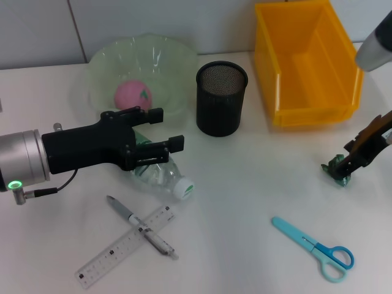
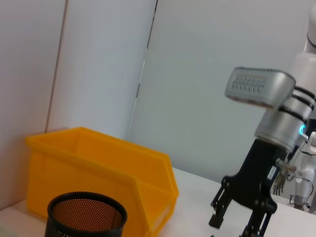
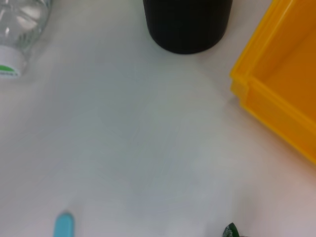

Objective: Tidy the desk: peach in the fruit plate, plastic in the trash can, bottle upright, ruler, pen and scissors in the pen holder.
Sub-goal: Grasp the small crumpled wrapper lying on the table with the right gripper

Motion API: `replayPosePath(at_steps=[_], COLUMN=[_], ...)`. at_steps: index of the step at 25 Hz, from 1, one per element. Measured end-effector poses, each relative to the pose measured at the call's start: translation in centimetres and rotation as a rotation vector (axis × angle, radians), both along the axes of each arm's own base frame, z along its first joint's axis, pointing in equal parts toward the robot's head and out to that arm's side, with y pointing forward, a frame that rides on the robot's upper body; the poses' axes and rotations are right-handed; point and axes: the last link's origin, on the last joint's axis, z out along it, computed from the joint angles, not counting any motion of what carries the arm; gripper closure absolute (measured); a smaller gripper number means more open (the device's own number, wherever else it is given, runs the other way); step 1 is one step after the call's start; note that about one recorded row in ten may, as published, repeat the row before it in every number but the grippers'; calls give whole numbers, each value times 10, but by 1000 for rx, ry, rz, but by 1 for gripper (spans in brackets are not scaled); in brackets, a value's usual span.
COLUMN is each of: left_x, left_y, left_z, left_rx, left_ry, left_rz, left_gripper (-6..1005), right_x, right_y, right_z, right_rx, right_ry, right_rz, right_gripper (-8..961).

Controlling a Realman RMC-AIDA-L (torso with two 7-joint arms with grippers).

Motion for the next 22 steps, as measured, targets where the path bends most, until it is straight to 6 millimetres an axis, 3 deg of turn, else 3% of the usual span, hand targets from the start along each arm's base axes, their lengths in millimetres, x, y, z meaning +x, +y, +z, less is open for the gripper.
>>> replayPosePath(at_steps=[7, 22], left_x=[0, -4], left_y=[1, -3], left_z=[1, 1], left_rx=[6, -5], left_ry=[-3, -11], left_rz=[4, 22], left_gripper=[190, 191], right_x=[11, 17], right_y=[2, -1], right_z=[-19, -25], right_rx=[-15, -9], right_ry=[-21, -32], right_rz=[1, 11], right_gripper=[308, 313])
